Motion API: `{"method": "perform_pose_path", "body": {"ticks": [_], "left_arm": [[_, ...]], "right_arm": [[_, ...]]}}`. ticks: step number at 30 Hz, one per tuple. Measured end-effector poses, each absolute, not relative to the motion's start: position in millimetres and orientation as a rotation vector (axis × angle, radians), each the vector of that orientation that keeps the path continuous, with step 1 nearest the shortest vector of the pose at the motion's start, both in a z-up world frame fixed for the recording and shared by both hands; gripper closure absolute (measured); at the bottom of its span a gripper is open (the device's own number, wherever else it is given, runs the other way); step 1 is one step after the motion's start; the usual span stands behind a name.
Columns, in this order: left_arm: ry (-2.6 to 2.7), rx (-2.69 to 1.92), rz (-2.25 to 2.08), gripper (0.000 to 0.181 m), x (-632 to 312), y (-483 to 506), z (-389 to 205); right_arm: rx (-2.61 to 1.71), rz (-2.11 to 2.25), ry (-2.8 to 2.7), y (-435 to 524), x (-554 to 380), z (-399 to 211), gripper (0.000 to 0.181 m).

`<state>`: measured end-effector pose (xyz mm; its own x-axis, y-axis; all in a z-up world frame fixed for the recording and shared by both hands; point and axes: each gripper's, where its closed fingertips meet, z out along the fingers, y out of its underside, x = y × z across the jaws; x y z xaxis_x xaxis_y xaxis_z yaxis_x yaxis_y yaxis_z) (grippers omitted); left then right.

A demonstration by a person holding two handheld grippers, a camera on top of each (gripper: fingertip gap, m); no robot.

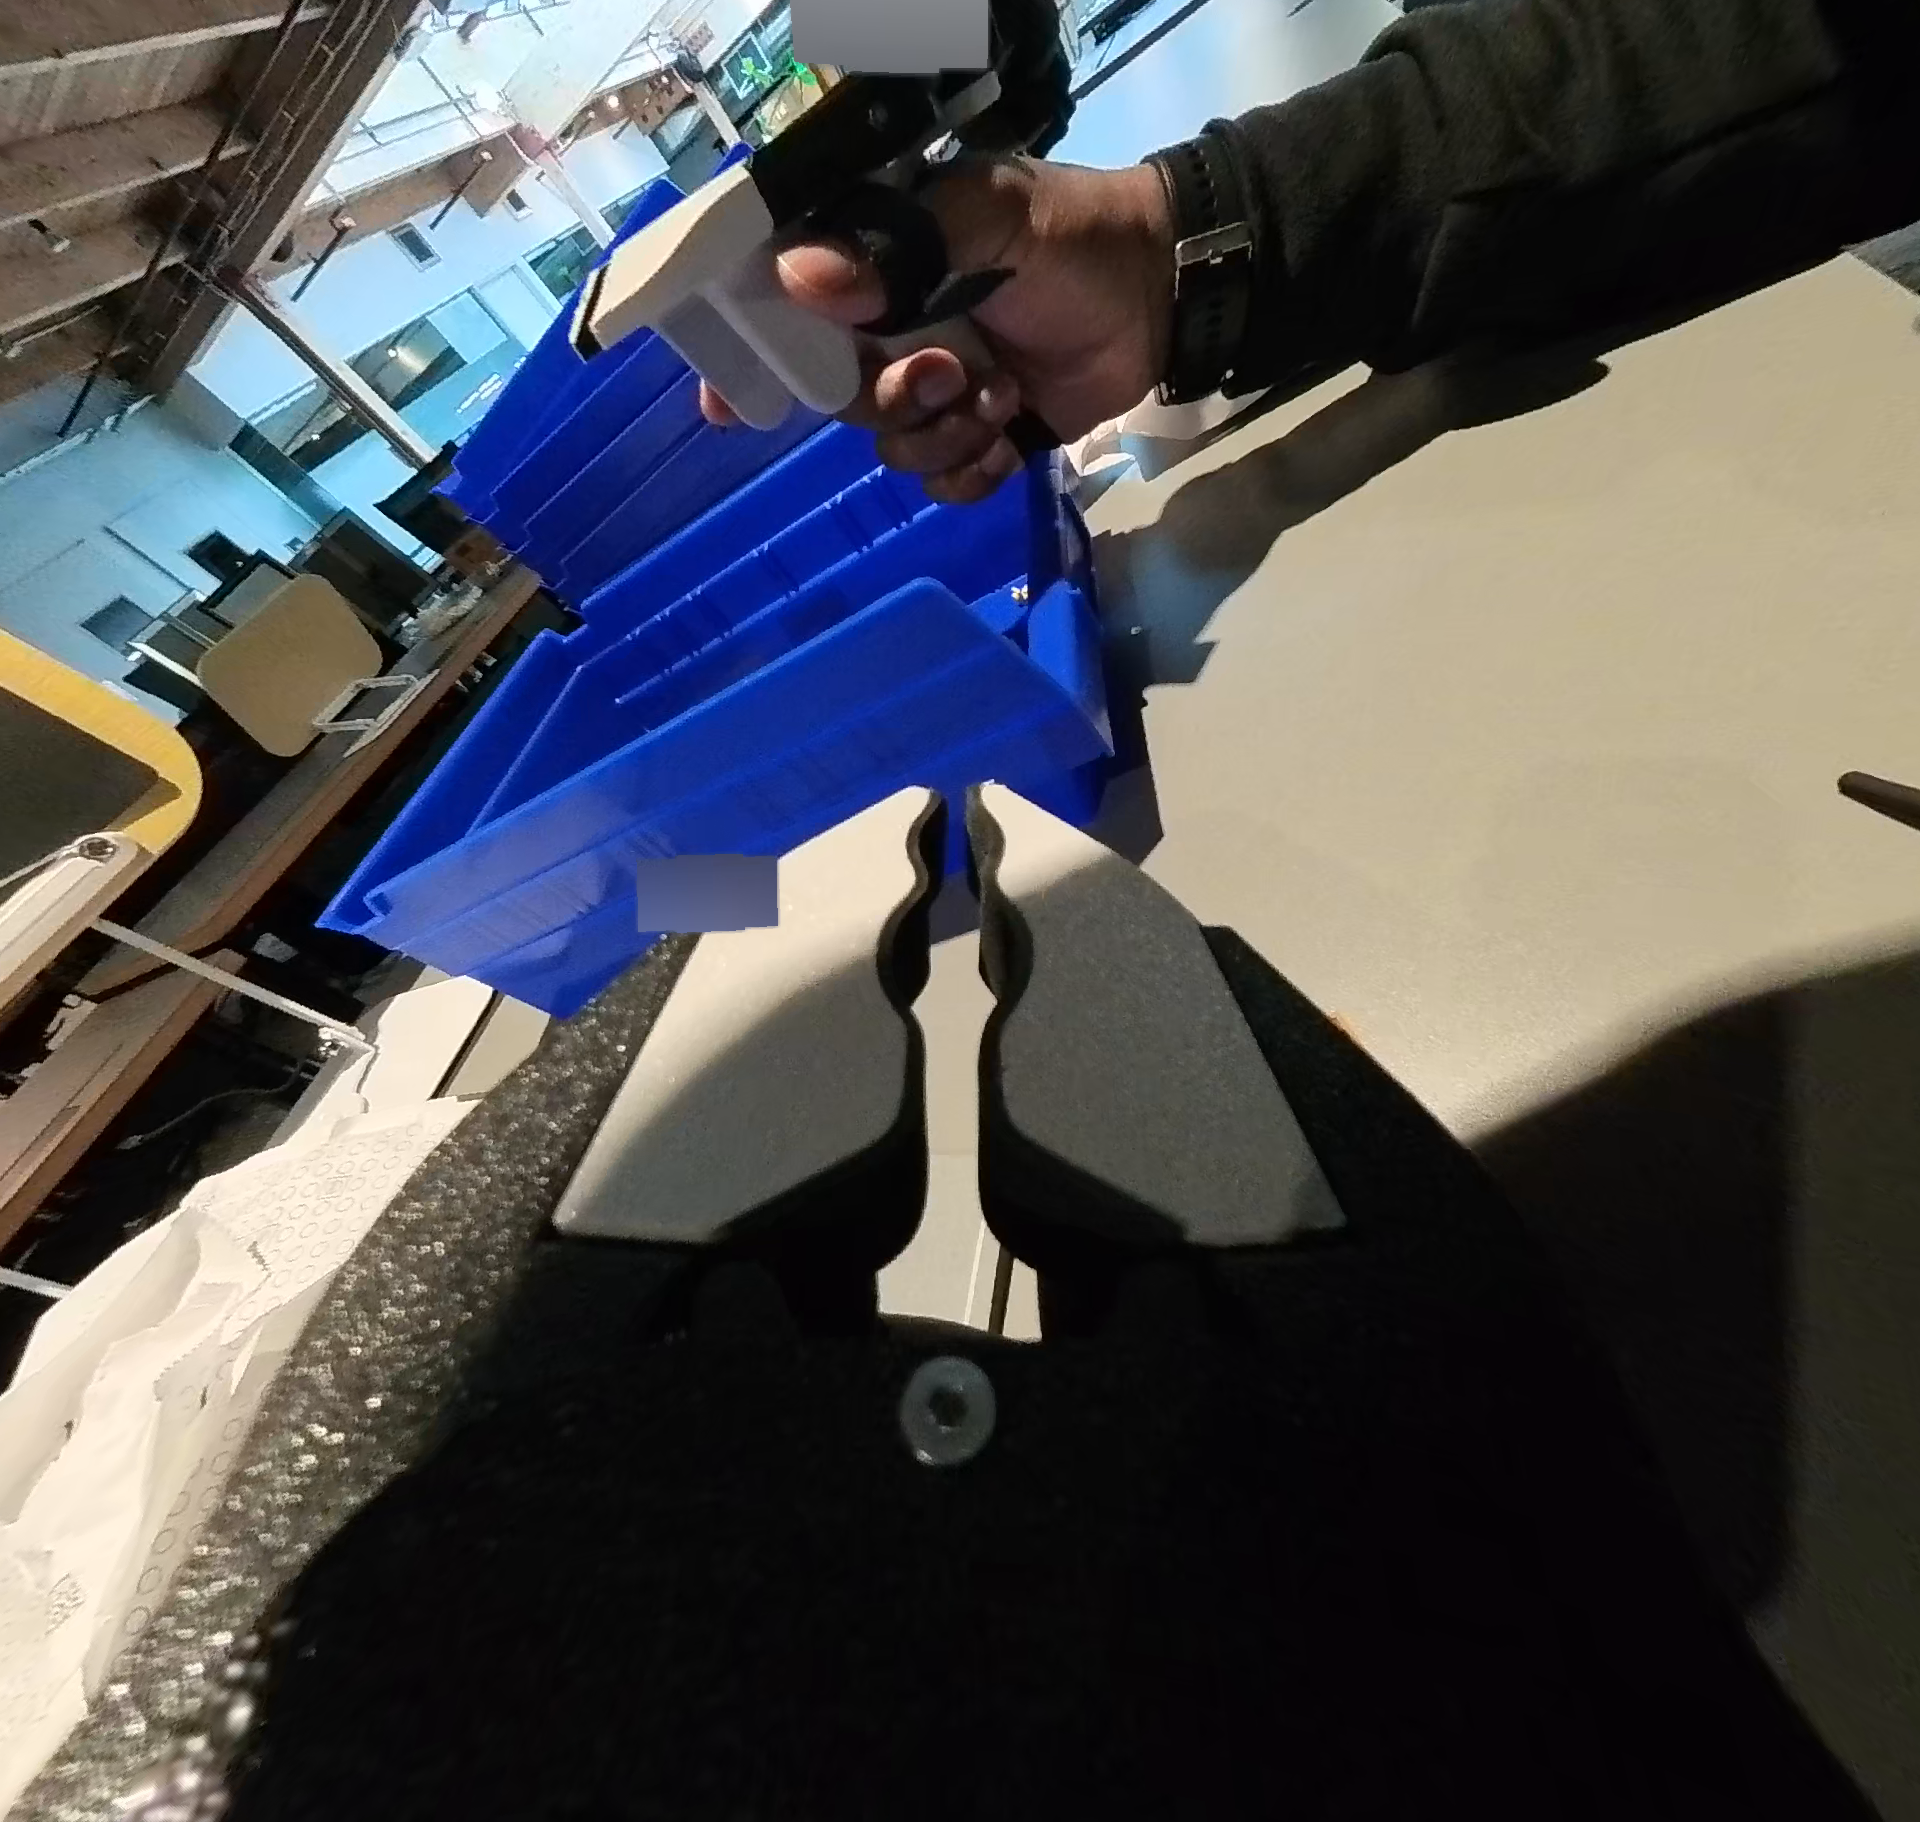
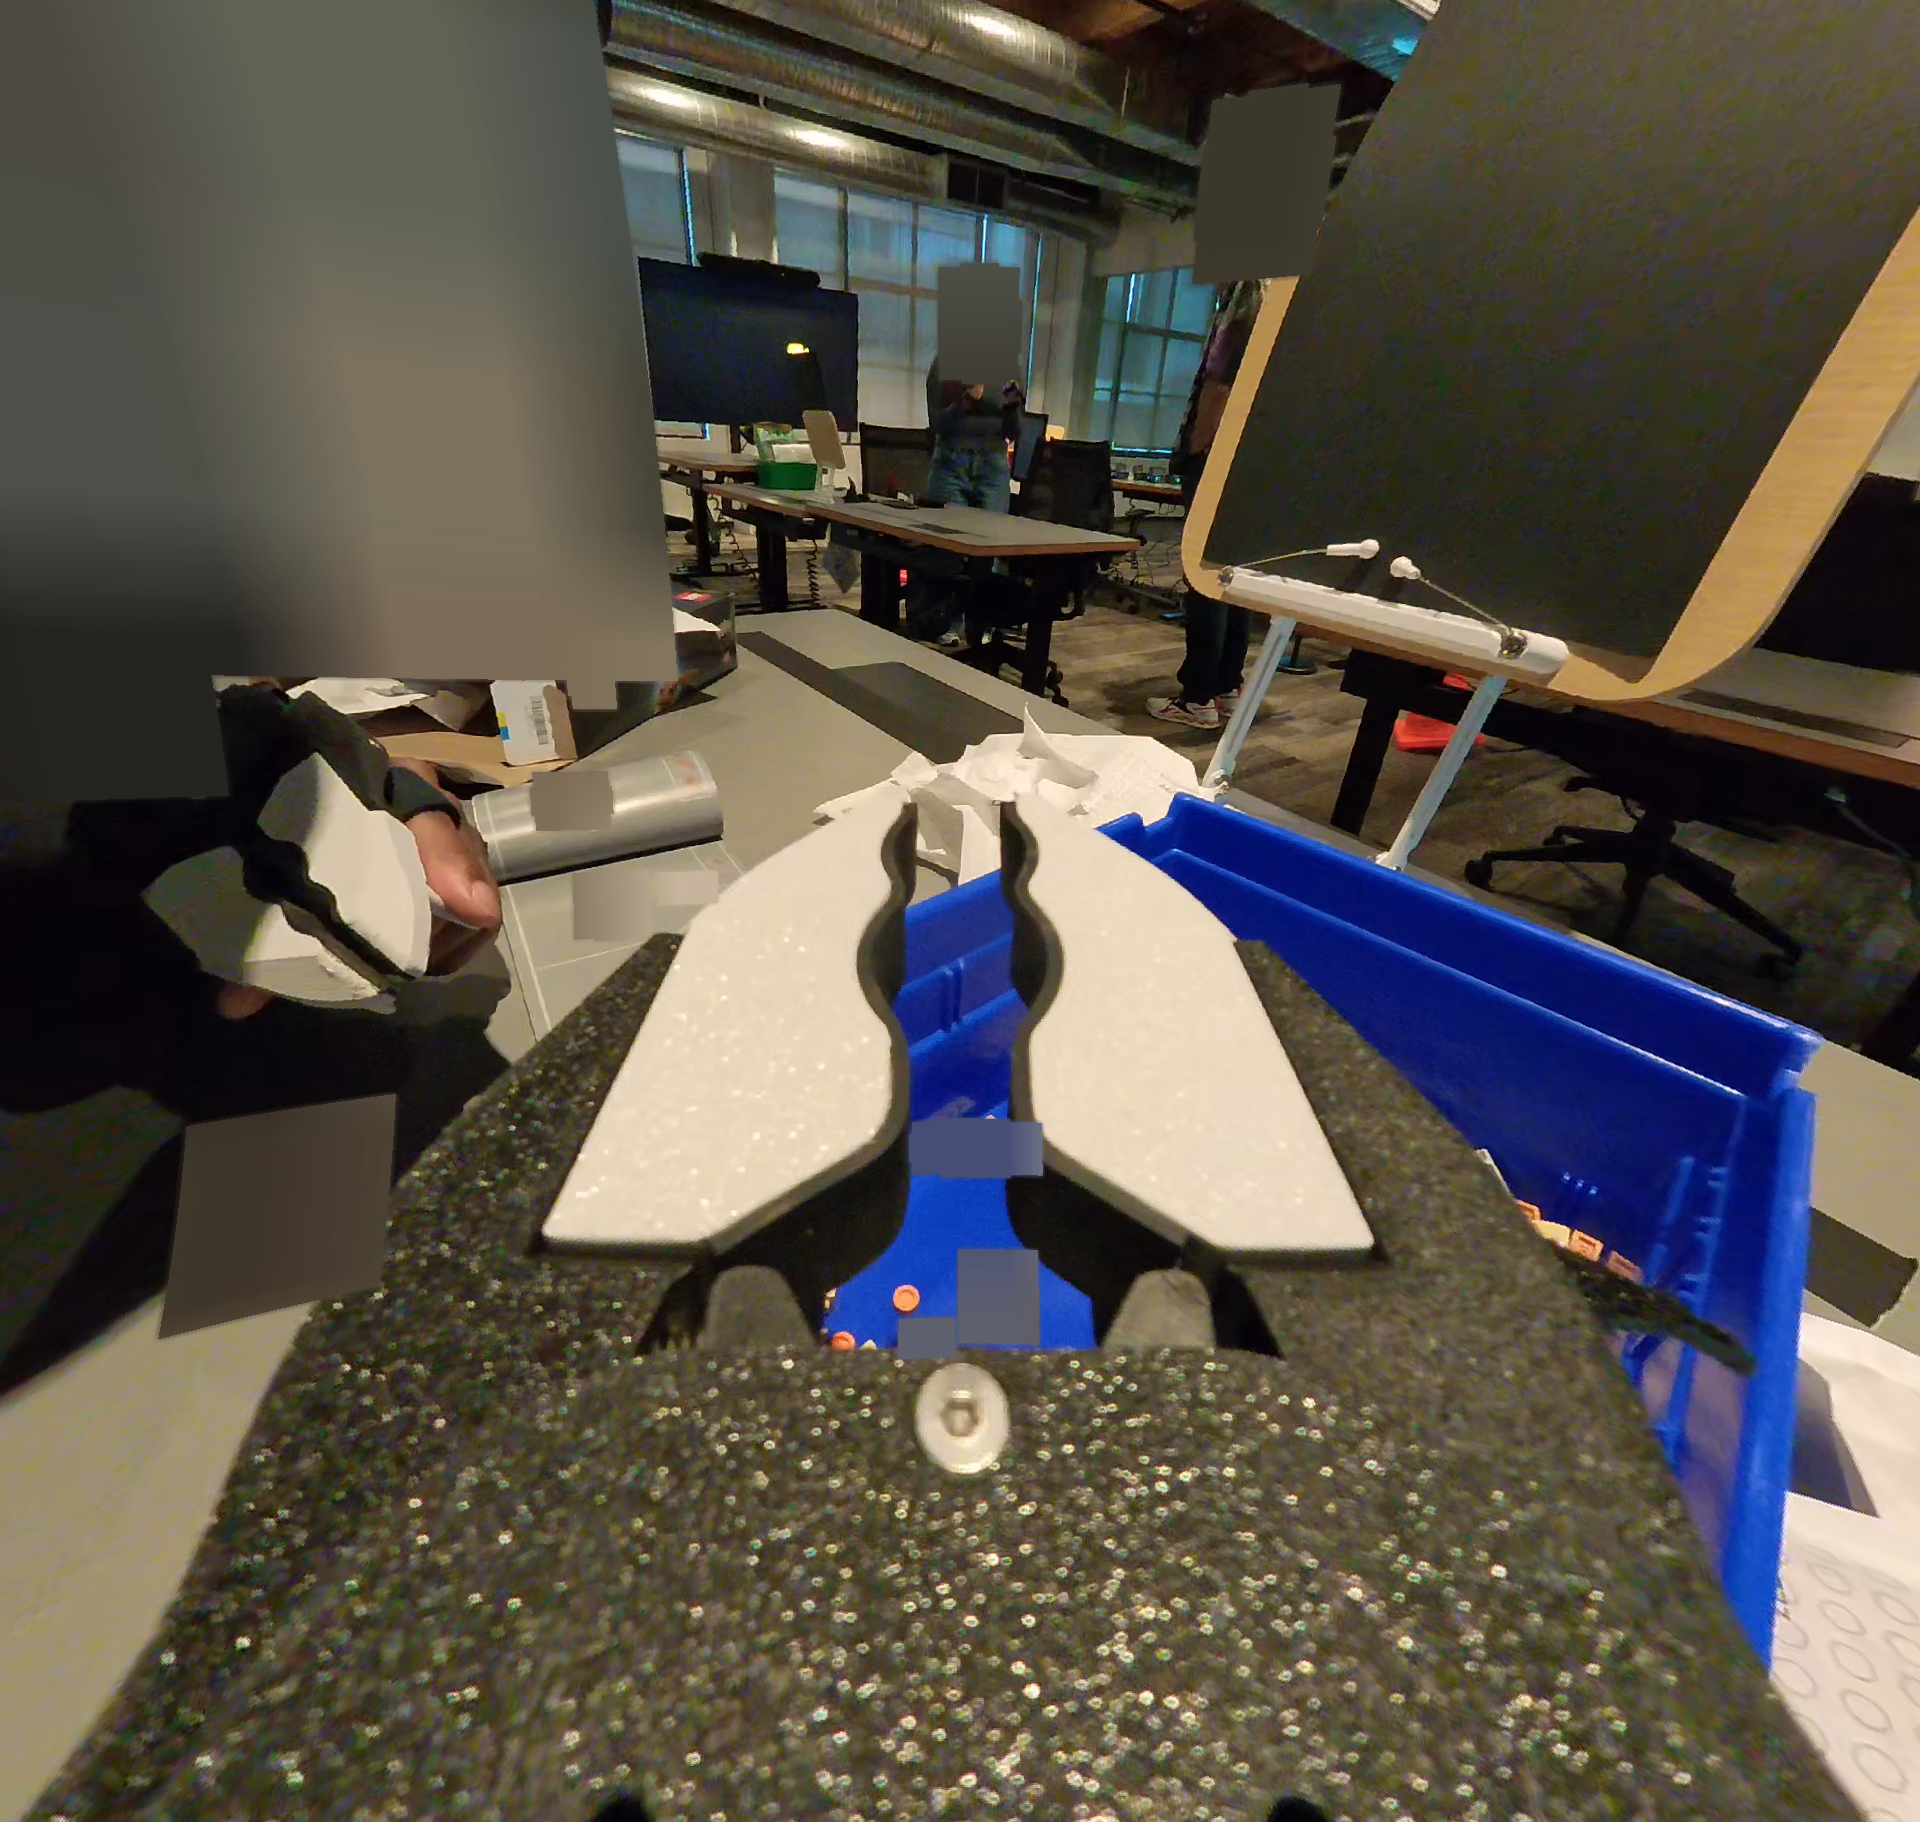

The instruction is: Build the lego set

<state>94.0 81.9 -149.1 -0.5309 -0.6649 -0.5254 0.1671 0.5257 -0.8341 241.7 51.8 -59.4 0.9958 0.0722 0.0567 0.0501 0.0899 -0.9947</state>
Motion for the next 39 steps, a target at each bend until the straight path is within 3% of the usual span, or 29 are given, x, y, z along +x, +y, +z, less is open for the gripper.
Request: {"method": "perform_pose_path", "body": {"ticks": [29,34,39], "left_arm": [[1.853,-0.442,-1.145,0.178,97.5,82.3,-157.0],[1.842,-0.468,-1.172,0.179,100.0,82.4,-157.1],[1.822,-0.464,-1.163,0.178,99.3,85.0,-152.7]], "right_arm": [[-1.505,0.011,-0.086,55.4,245.3,-63.0,0.167],[-1.706,-0.028,0.109,91.3,278.5,-78.1,0.165],[-2.009,-0.135,-0.075,147.6,300.8,-115.0,0.163]]}}
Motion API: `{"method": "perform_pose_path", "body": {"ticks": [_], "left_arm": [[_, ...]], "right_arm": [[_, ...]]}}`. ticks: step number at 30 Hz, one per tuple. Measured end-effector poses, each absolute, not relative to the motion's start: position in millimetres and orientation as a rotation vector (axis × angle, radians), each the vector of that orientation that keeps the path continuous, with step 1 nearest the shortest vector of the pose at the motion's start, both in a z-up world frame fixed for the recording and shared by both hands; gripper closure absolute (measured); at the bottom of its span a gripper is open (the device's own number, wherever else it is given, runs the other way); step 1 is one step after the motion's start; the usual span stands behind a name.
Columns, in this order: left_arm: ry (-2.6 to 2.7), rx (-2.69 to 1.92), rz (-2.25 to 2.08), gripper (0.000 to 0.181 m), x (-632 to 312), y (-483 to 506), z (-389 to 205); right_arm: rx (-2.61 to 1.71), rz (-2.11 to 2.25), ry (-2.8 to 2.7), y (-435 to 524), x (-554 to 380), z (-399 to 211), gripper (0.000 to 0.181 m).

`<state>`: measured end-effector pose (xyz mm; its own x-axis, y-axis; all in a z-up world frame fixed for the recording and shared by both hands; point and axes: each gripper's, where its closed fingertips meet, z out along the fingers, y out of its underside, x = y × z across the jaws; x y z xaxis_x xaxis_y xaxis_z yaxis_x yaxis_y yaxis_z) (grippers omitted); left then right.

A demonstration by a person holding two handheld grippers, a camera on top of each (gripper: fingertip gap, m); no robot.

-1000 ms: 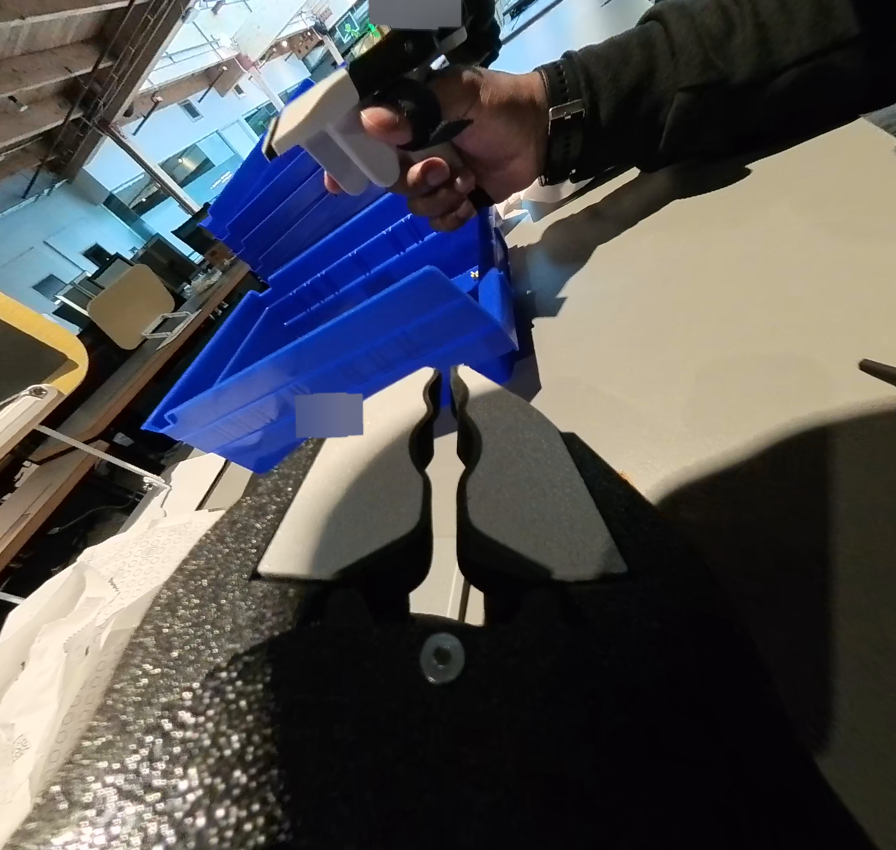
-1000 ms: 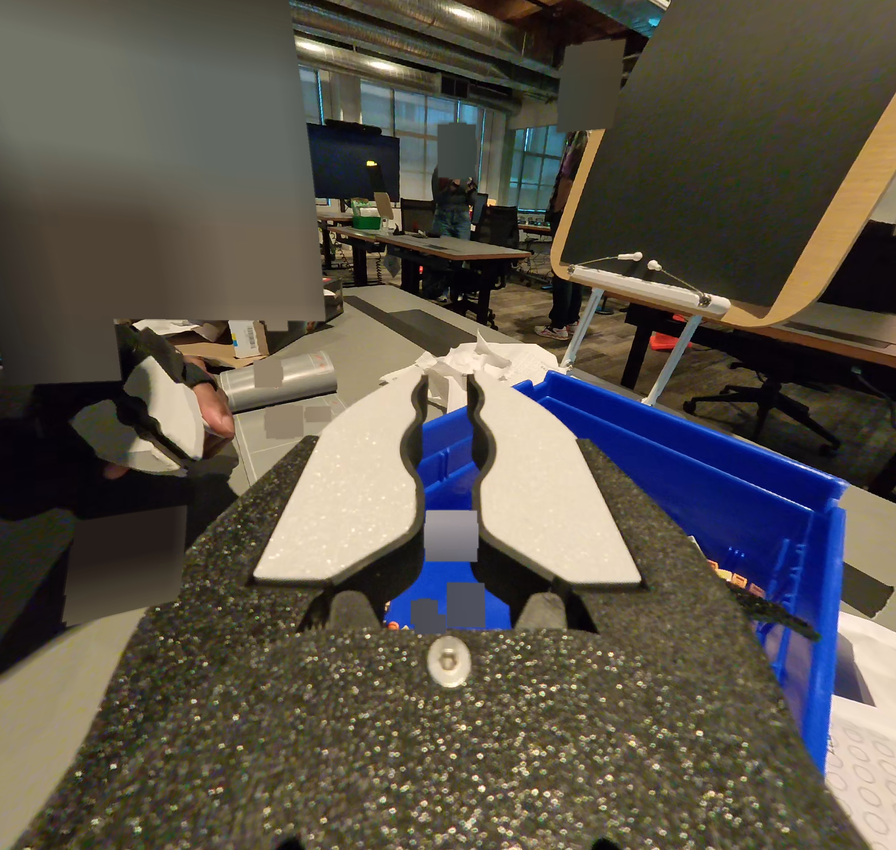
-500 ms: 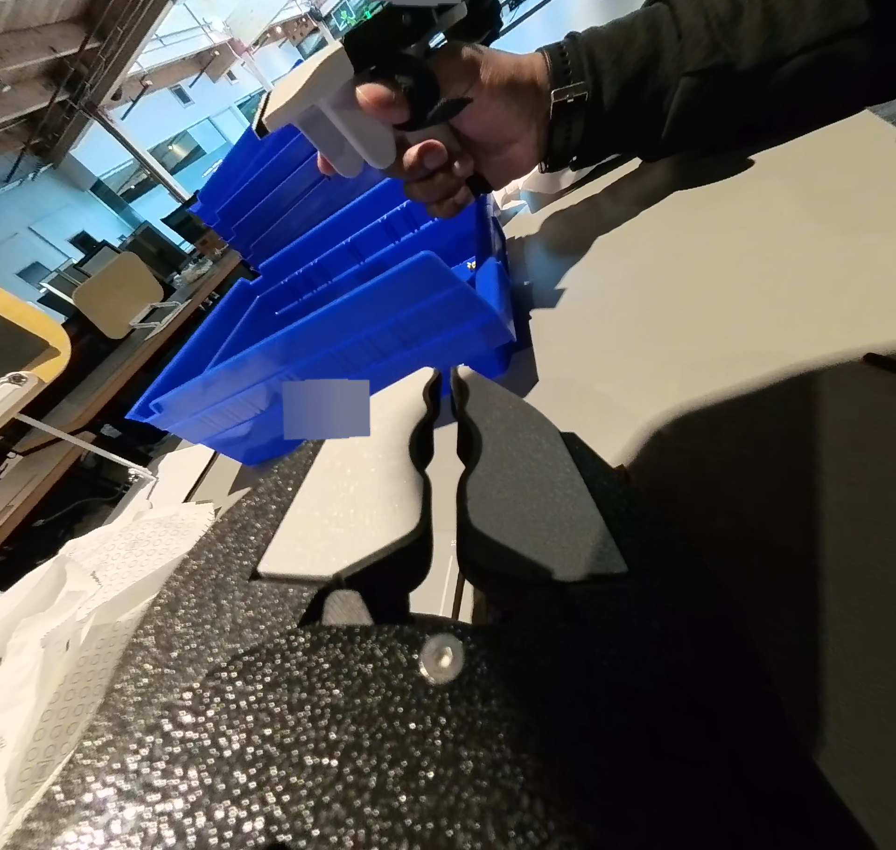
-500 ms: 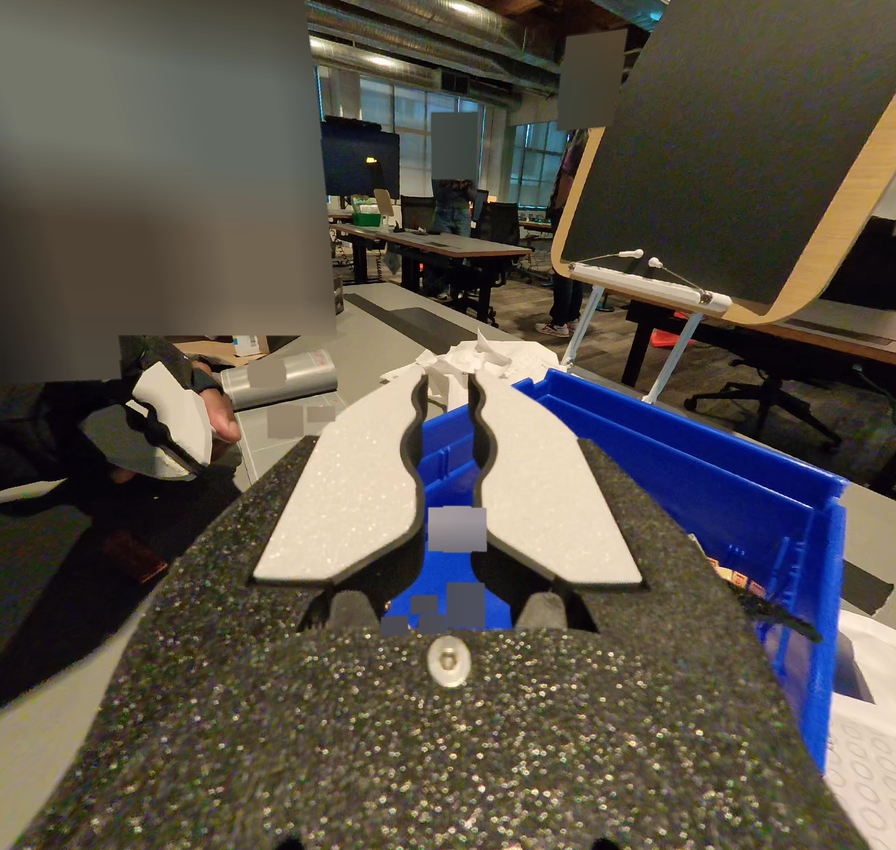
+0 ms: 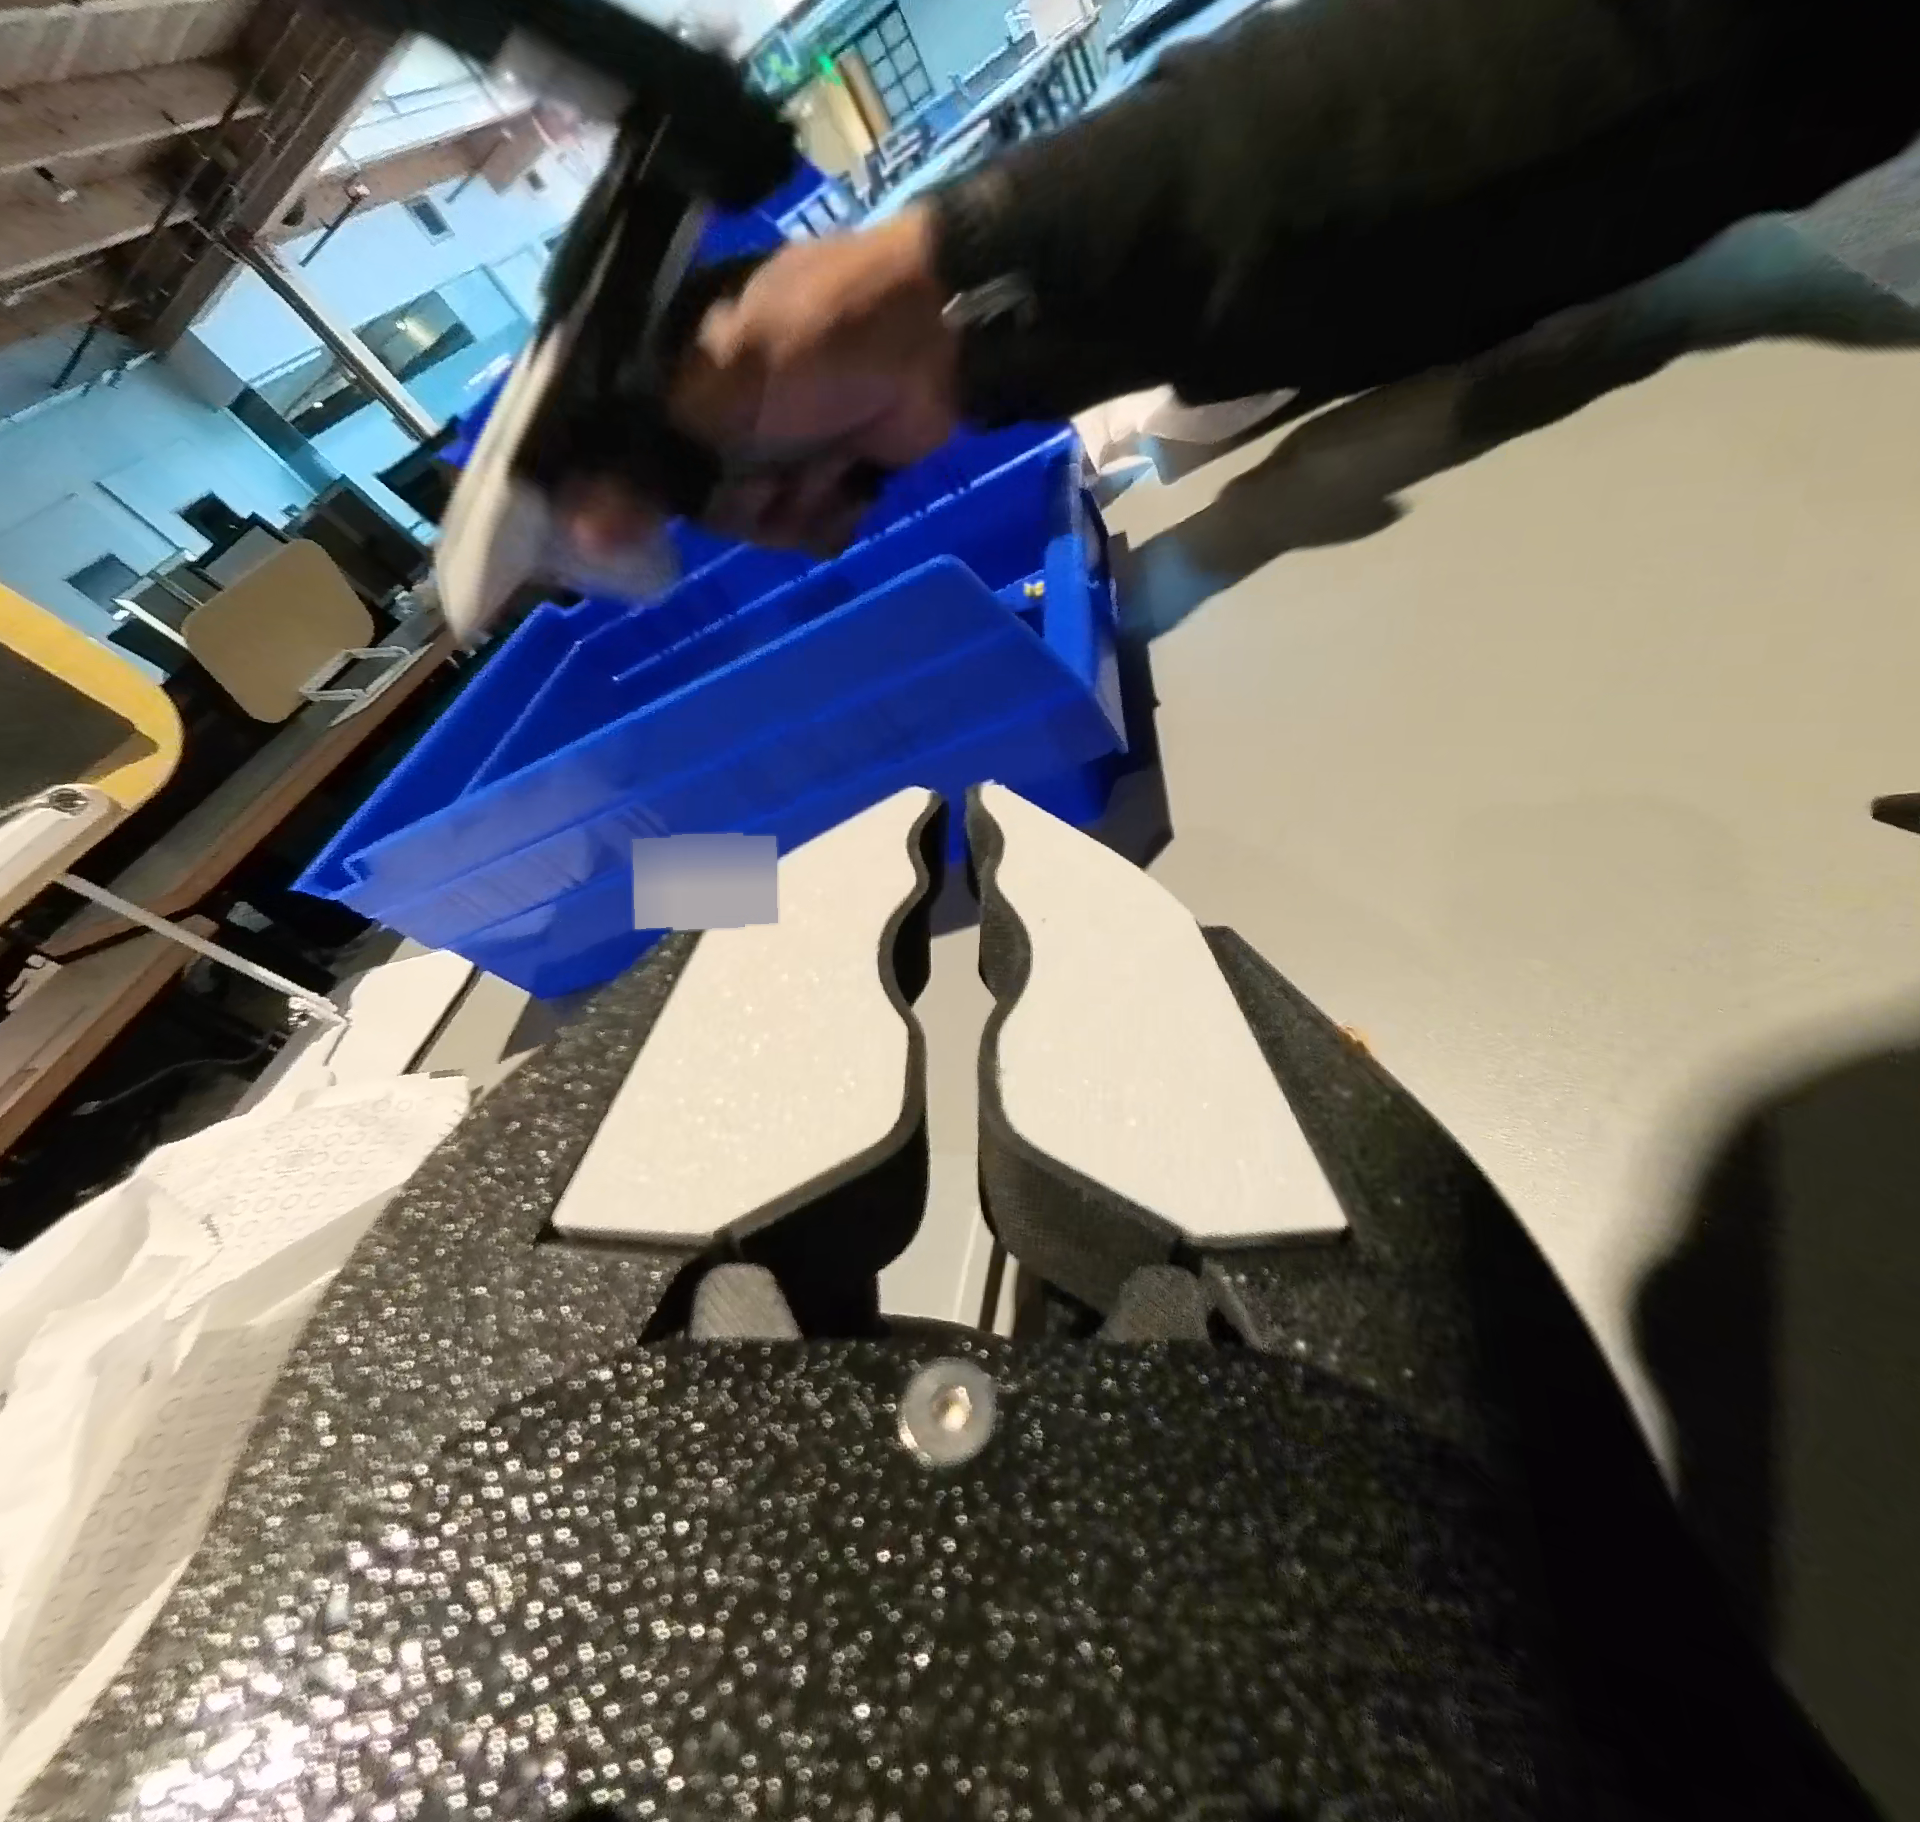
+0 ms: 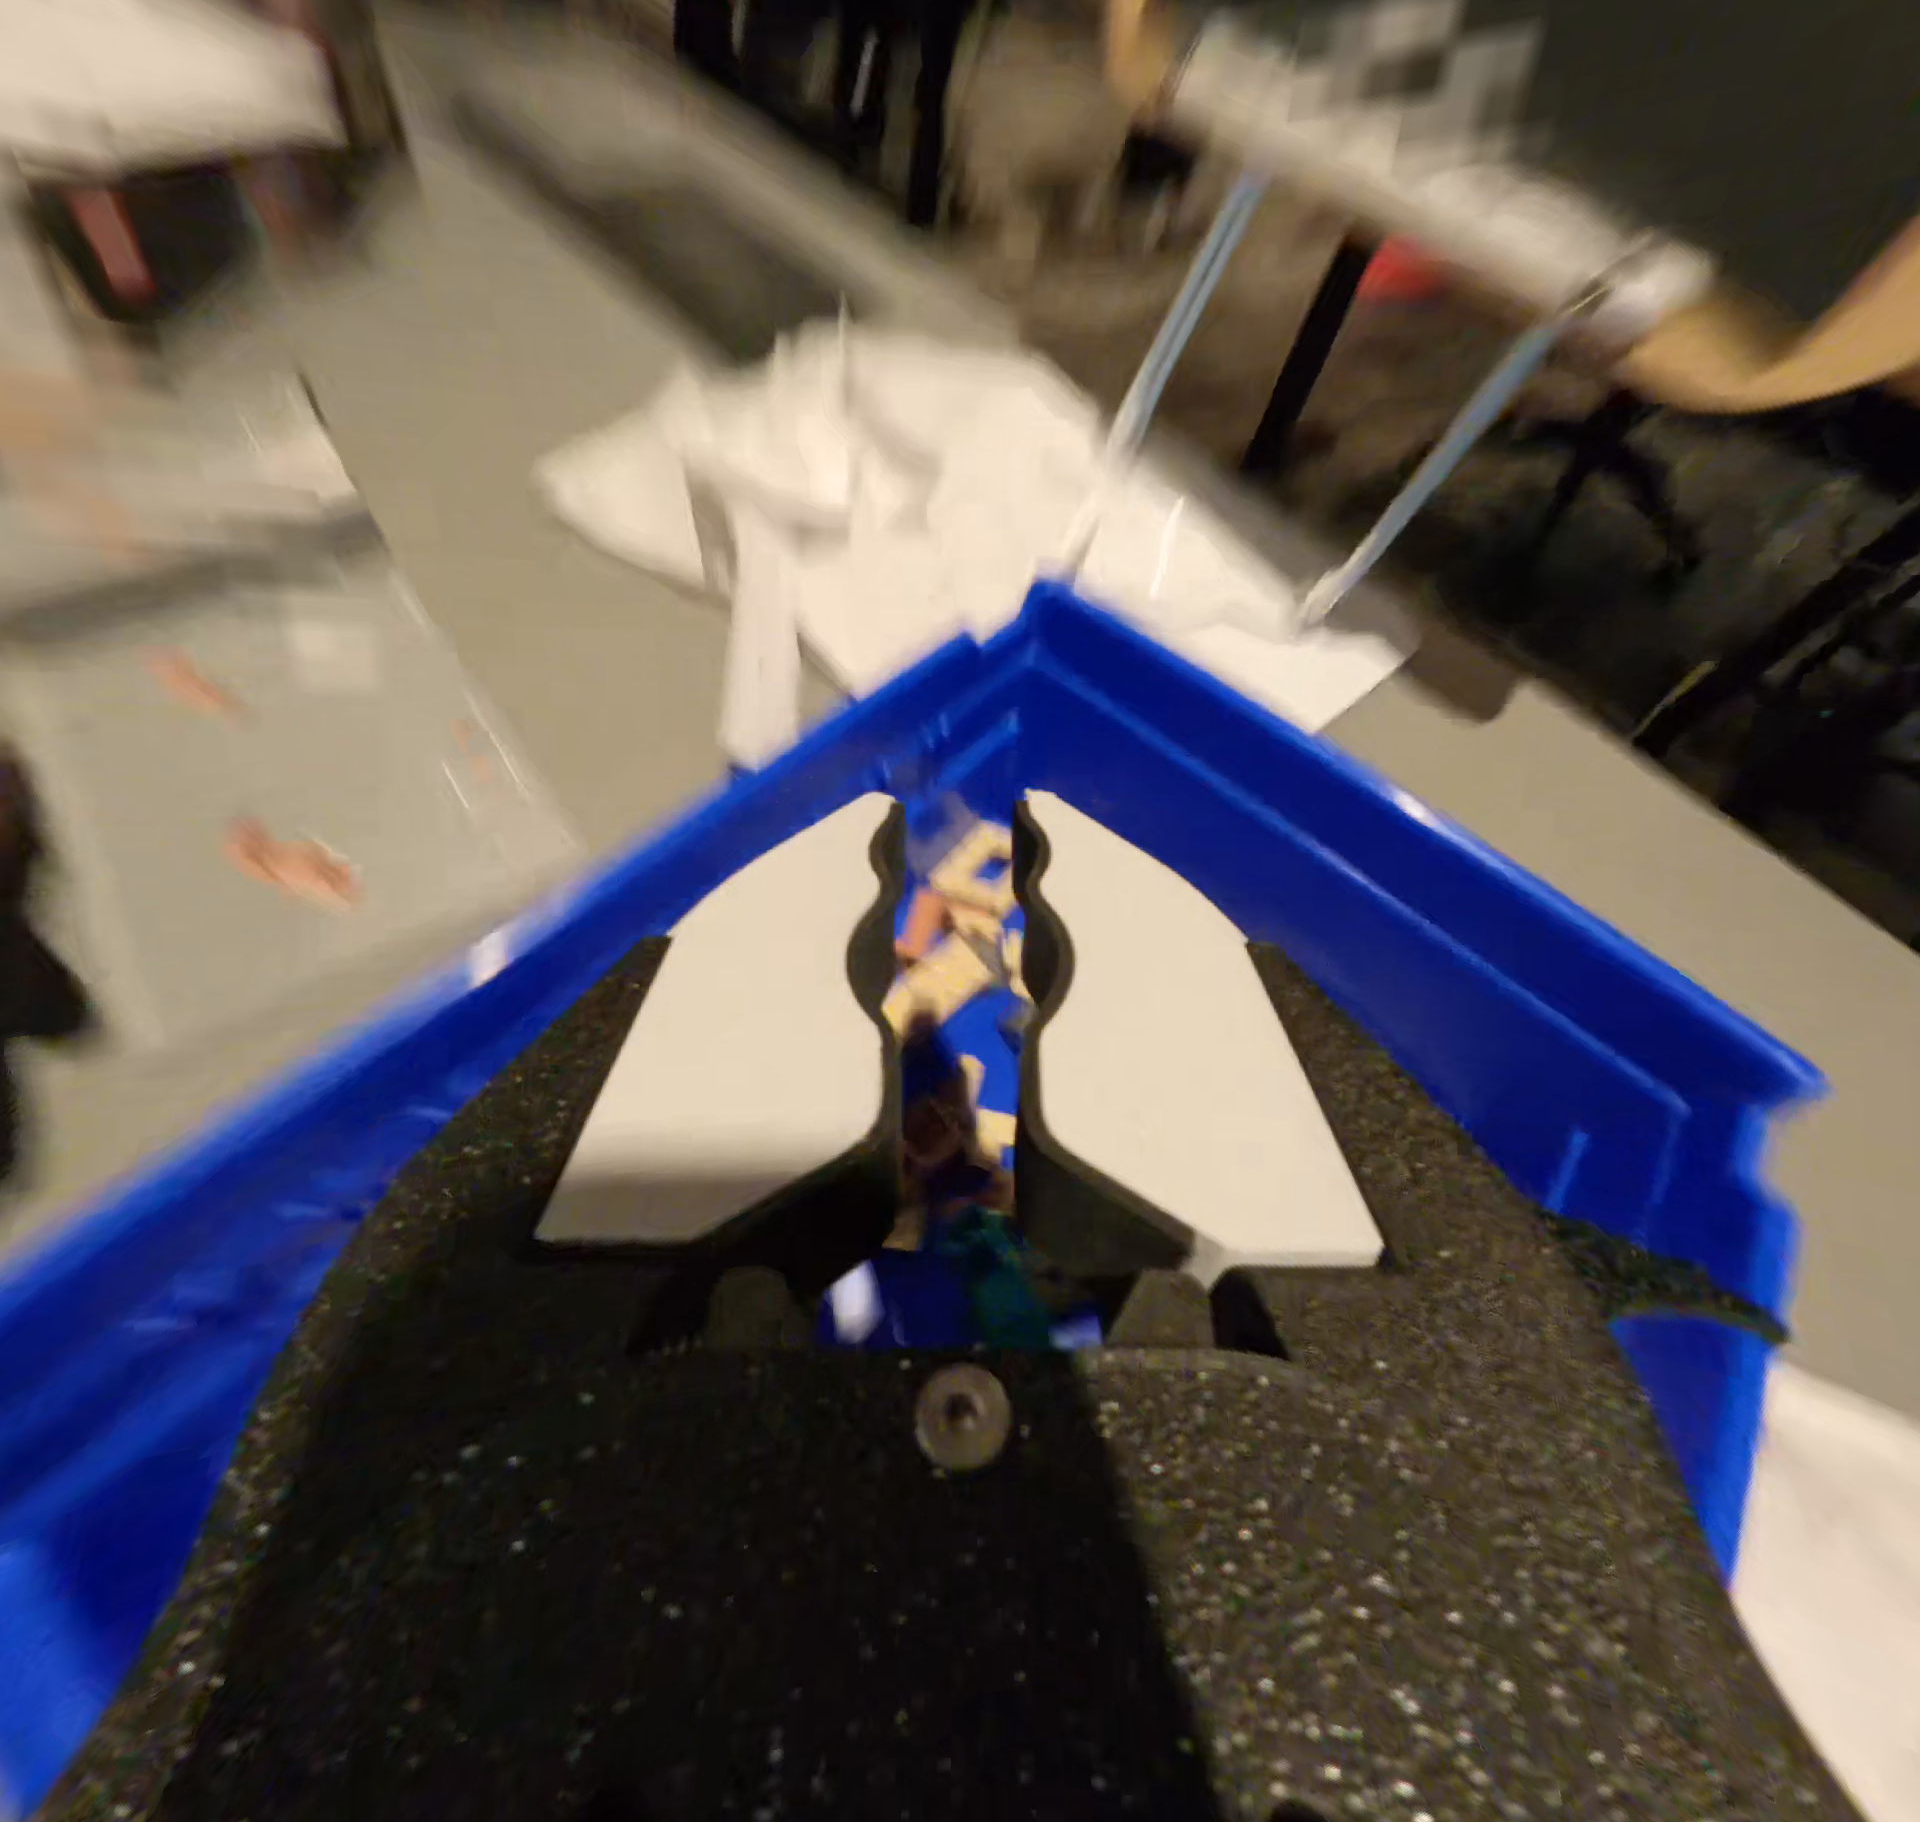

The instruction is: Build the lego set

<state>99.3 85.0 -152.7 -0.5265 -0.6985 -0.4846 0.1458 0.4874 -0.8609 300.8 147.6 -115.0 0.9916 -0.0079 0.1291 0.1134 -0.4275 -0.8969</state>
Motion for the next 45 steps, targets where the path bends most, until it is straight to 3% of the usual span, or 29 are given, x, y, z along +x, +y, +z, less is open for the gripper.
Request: {"method": "perform_pose_path", "body": {"ticks": [8,21,34,45], "left_arm": [[1.813,-0.437,-1.151,0.179,96.5,81.6,-148.5],[1.805,-0.445,-1.145,0.179,97.6,85.4,-147.5],[1.809,-0.438,-1.134,0.179,97.6,85.4,-147.7],[1.735,-0.549,-1.182,0.178,103.6,99.4,-136.0]], "right_arm": [[-2.328,-0.114,-0.098,181.1,339.6,-197.2,0.158],[-2.454,-0.119,0.02,189.8,355.8,-233.2,0.155],[-2.442,-0.137,0.063,189.0,363.0,-228.3,0.161],[-2.234,0.006,0.095,169.2,319.4,-155.8,0.162]]}}
